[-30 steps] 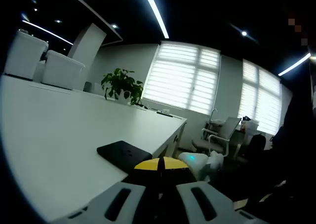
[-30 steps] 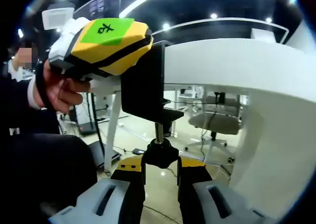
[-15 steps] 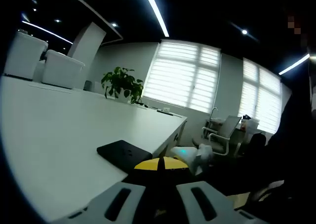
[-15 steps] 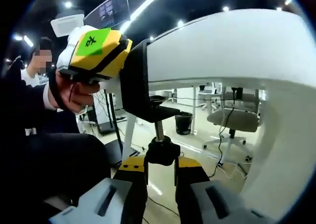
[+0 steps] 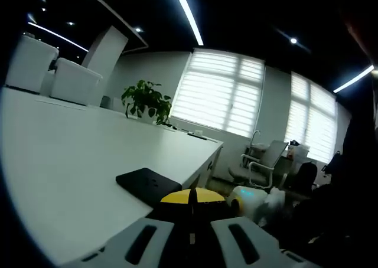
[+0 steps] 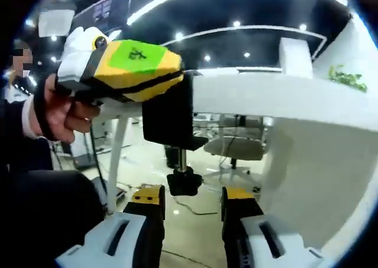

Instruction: Clamp the fixed fixture on the desktop, loosen the retaining clip, secure it to the edge of the desk, and tighten the retaining clip.

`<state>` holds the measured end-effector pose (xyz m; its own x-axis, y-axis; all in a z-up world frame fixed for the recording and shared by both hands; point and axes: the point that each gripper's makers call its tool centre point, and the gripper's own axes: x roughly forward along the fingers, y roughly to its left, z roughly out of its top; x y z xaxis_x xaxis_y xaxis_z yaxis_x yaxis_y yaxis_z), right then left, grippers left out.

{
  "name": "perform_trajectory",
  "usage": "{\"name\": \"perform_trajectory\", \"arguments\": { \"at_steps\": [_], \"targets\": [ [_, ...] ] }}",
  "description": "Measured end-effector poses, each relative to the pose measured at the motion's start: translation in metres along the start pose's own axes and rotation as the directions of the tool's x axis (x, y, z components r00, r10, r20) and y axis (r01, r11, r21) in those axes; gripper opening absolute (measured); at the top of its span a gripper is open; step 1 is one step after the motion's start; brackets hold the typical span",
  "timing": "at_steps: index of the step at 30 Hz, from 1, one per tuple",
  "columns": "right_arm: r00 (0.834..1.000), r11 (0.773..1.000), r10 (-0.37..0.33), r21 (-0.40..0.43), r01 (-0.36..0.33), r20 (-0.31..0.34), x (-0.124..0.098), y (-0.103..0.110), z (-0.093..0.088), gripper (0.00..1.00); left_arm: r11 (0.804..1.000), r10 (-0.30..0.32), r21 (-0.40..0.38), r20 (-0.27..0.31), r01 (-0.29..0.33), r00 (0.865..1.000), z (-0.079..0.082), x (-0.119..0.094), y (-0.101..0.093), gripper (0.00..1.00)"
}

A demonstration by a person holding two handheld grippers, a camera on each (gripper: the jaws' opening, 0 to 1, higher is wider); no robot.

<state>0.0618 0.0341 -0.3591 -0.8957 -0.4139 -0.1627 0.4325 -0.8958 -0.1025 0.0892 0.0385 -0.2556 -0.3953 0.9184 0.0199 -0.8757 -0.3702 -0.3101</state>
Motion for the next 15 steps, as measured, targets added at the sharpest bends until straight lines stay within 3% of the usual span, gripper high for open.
{"name": "perform_trajectory", "arguments": {
  "at_steps": [2, 7, 12, 15],
  "targets": [
    [0.998, 0.998, -0.050, 0.046, 0.049, 0.025, -0.002, 0.007, 0.005, 0.38, 1.000, 0.000, 0.000, 0.002, 0.000, 1.000, 0.000, 0.000, 0.000, 0.01],
    [0.987, 0.978, -0.162, 0.129, 0.161, -0.003, 0.003, 0.011, -0.001, 0.47, 1.000, 0.002, -0.008, 0.017, -0.002, 1.000, 0.001, 0.000, 0.001, 0.01],
    [0.958, 0.954, -0.283, 0.085, 0.286, -0.050, 0.010, 0.012, -0.009, 0.45, 1.000, 0.002, -0.012, 0.007, -0.002, 1.000, 0.001, 0.000, 0.000, 0.01],
    [0.945, 0.940, -0.325, 0.103, 0.327, -0.033, 0.013, 0.016, -0.004, 0.45, 1.000, 0.010, -0.009, 0.004, -0.010, 1.000, 0.001, 0.000, 0.000, 0.01]
  ]
}}
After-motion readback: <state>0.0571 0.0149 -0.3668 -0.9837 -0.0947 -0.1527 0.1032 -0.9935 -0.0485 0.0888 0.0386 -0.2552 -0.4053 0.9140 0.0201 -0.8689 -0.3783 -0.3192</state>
